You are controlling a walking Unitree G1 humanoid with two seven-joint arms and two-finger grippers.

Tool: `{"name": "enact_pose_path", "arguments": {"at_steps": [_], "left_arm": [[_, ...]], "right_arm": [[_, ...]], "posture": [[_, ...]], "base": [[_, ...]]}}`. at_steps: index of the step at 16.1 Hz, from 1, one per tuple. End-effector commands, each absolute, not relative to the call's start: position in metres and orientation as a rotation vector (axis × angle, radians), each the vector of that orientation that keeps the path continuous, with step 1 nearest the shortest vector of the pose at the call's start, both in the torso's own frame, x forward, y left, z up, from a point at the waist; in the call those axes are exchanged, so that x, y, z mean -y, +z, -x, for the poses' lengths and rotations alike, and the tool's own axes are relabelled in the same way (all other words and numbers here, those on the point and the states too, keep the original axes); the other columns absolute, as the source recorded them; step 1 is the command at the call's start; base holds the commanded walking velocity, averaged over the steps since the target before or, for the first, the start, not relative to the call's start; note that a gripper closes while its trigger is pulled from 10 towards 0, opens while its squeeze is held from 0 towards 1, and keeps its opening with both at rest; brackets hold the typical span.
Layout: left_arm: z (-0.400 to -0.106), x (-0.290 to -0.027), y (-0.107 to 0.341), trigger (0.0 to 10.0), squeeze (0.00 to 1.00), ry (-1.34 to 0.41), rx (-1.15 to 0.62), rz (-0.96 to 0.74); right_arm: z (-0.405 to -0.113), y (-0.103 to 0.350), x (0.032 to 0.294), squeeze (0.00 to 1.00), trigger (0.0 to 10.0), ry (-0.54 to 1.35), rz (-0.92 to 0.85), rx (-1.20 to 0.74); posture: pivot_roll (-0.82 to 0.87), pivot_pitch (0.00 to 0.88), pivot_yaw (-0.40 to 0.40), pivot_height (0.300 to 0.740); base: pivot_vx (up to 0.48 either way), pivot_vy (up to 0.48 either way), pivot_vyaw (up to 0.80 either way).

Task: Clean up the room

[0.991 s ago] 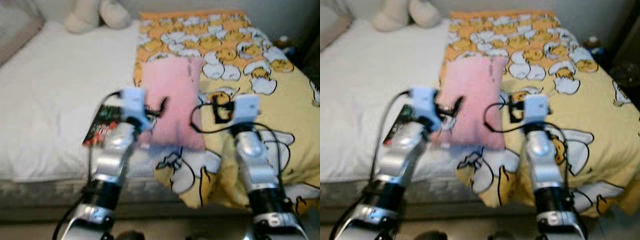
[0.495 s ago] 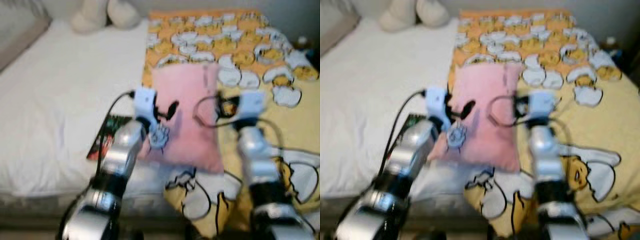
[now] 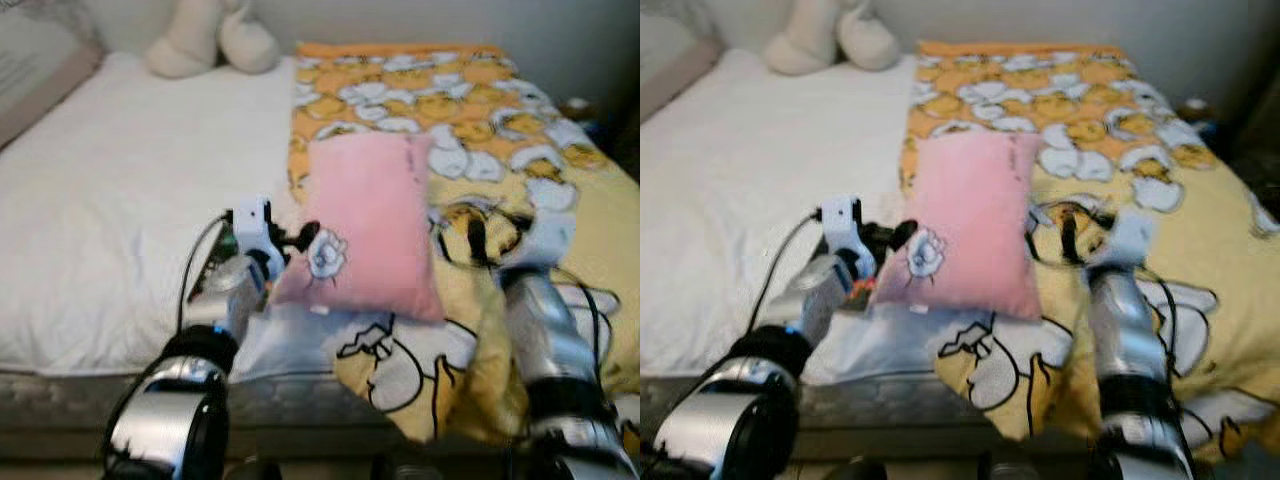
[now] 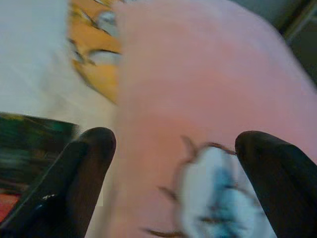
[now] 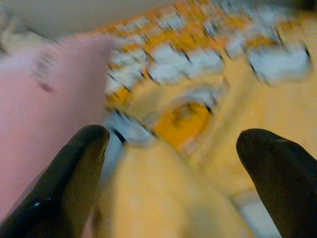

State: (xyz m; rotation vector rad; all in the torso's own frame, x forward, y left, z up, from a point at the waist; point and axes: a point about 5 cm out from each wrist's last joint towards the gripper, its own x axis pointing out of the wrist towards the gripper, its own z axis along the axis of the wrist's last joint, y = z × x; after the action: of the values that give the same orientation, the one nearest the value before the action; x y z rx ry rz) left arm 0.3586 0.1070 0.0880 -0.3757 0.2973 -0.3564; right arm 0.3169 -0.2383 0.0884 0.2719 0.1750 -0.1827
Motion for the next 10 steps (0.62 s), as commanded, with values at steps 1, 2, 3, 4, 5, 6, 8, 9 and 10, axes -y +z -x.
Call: {"name": "enact_pose_path", "arguments": {"at_steps": [1, 2, 3, 4, 5, 6, 8, 9, 10], "left_arm": [[-0.359, -0.102, 0.089, 10.0, 0.0, -0.379, -0.293, 0.419], [-0.358, -0.095, 0.085, 10.0, 0.0, -0.394, -0.298, 0.425], [-0.358, -0.09, 0.084, 10.0, 0.0, -0.392, -0.294, 0.419], [-0.357, -0.087, 0.083, 10.0, 0.0, -0.393, -0.296, 0.411], [-0.357, -0.088, 0.081, 10.0, 0.0, -0.374, -0.302, 0.385], [-0.358, -0.092, 0.079, 10.0, 0.0, -0.338, -0.309, 0.378], [-0.358, -0.097, 0.077, 10.0, 0.0, -0.302, -0.305, 0.389], [-0.357, -0.099, 0.075, 10.0, 0.0, -0.295, -0.302, 0.392], [-0.356, -0.099, 0.074, 10.0, 0.0, -0.295, -0.3, 0.396]], "right_arm": [[-0.316, 0.088, 0.243, 0.0, 10.0, -0.179, -0.316, -0.188], [-0.315, 0.08, 0.244, 0.0, 10.0, -0.167, -0.319, -0.217], [-0.317, 0.075, 0.239, 0.0, 10.0, -0.134, -0.306, -0.238], [-0.321, 0.073, 0.233, 0.0, 10.0, -0.105, -0.307, -0.252], [-0.328, 0.074, 0.221, 0.0, 10.0, -0.055, -0.312, -0.252], [-0.336, 0.075, 0.208, 0.0, 10.0, -0.013, -0.326, -0.258], [-0.346, 0.082, 0.186, 0.0, 10.0, 0.055, -0.36, -0.257], [-0.35, 0.086, 0.172, 0.0, 10.0, 0.1, -0.38, -0.252], [-0.353, 0.087, 0.162, 0.0, 10.0, 0.137, -0.384, -0.253]], "posture": [[-0.23, 0.0, 0.038, 0.703], [-0.25, 0.017, 0.044, 0.703], [-0.26, 0.046, 0.049, 0.703], [-0.26, 0.063, 0.051, 0.703], [-0.26, 0.08, 0.055, 0.703], [-0.26, 0.09, 0.055, 0.703], [-0.23, 0.098, 0.044, 0.703], [-0.22, 0.097, 0.035, 0.703], [-0.21, 0.097, 0.03, 0.703]], "base": [[0.0, 0.0, 0.0], [0.0, 0.0, 0.0], [0.0, 0.0, 0.0], [0.0, 0.0, 0.0], [0.0, 0.0, 0.0], [0.0, 0.0, 0.0], [0.0, 0.0, 0.0], [0.0, 0.0, 0.0], [0.0, 0.0, 0.0]]}}
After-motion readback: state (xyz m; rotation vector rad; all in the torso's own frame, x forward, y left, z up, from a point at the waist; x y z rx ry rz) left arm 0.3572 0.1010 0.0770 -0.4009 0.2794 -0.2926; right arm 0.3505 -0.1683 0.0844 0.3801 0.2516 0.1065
